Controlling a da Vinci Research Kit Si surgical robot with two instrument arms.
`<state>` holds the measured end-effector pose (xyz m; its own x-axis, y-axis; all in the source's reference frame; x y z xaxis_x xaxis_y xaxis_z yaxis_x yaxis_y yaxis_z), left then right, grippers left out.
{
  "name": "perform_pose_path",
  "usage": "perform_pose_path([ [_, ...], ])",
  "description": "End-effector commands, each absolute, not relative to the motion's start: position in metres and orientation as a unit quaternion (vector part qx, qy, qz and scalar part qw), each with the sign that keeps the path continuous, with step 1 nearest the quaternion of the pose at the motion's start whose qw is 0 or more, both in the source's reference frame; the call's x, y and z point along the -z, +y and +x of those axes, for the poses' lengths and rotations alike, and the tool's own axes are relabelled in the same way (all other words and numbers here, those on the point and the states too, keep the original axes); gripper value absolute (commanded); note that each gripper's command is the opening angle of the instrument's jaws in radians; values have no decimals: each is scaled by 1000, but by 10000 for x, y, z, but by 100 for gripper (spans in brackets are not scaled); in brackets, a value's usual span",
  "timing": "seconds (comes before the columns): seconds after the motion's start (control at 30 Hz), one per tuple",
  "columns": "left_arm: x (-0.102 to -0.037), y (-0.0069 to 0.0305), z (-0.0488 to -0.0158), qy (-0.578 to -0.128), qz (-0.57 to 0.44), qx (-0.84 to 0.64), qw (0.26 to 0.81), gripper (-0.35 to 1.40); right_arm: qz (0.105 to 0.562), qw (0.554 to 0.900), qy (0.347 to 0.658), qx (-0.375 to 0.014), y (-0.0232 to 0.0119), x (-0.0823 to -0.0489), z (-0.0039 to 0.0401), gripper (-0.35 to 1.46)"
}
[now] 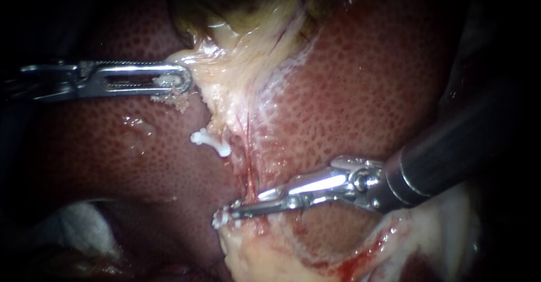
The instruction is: Going back first clip right tube
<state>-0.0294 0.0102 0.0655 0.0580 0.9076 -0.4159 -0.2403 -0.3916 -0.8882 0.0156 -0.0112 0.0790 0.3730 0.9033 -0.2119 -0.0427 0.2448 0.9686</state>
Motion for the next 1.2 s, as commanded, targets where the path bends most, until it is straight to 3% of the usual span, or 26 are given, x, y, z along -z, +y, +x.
perform_pose_path([
  [0.03,-655,102,-294,-298,-560,-618,464,-35,498,661,431,-359,-112,-790,156,-35],
  [0.33,-656,101,-295,-297,-560,-619,464,-35,497,663,434,-354,-113,-785,157,-35],
  [0.4,-657,100,-295,-297,-560,-619,464,-35,432,698,491,-291,-112,-779,162,-1],
  [0.47,-657,100,-295,-297,-560,-619,464,-35,418,697,509,-282,-108,-773,170,40],
  [0.5,-657,100,-296,-297,-560,-619,464,-35,417,697,511,-281,-106,-771,173,47],
  [0.83,-653,97,-297,-295,-561,-618,465,-35,360,717,537,-261,-92,-773,173,49],
  [1.2,-652,95,-299,-297,-561,-618,464,-35,356,717,536,-269,-77,-777,140,49],
])
